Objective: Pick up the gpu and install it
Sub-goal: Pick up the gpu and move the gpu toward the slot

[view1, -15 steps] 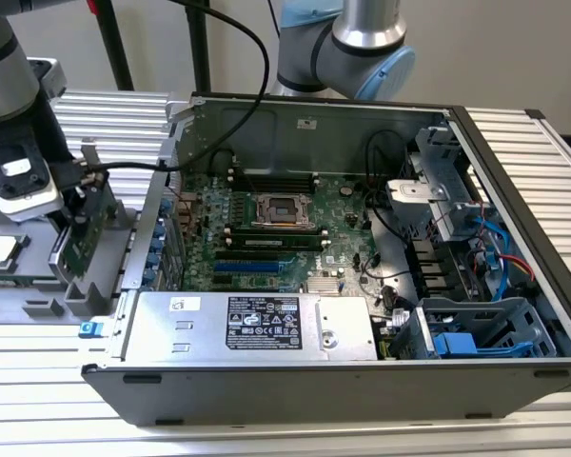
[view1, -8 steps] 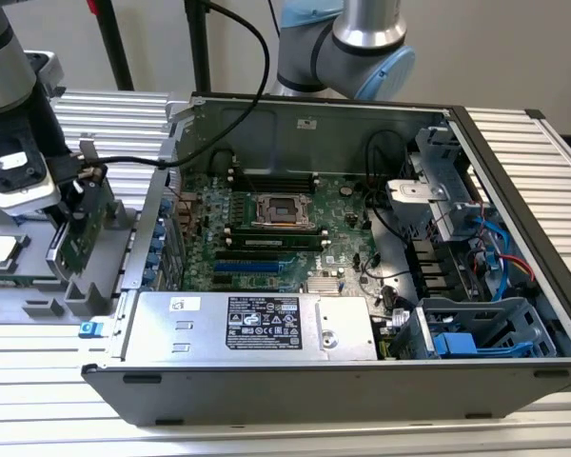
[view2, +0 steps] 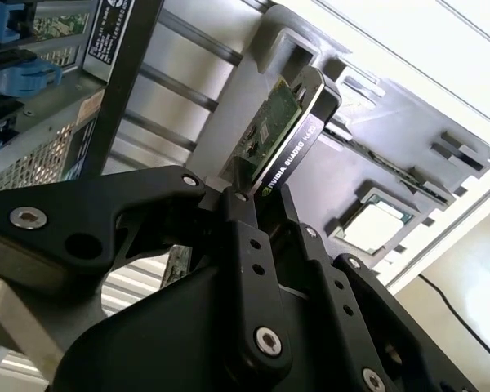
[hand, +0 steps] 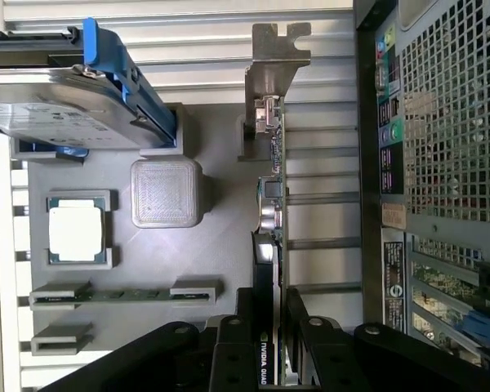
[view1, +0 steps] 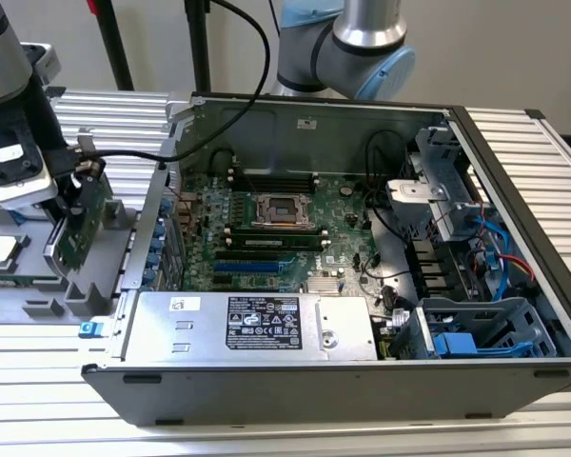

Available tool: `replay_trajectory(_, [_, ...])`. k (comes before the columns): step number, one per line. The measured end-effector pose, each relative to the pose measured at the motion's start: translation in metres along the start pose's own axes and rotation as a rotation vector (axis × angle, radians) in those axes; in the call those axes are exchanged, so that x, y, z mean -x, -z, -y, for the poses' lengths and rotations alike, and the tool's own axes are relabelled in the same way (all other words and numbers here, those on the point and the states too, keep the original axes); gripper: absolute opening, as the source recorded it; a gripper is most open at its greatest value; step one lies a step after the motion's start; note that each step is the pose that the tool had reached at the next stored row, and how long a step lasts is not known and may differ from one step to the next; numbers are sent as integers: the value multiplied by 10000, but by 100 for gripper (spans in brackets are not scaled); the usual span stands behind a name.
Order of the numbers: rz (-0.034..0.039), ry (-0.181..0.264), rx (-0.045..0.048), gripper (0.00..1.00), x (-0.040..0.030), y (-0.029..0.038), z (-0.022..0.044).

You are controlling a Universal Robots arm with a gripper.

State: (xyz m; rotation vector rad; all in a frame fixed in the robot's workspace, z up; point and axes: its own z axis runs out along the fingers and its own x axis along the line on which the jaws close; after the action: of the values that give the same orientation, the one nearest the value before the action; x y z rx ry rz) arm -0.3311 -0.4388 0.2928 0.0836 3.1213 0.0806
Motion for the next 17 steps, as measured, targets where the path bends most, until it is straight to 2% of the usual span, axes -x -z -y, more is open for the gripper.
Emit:
replay_trajectory(7, [-4,0,1,0,1,59,-3])
replay_trajectory(11, [-11,-2,148,0,1,79,-4])
replay_trajectory(17, [-14,-3,175,0,3,126,-6])
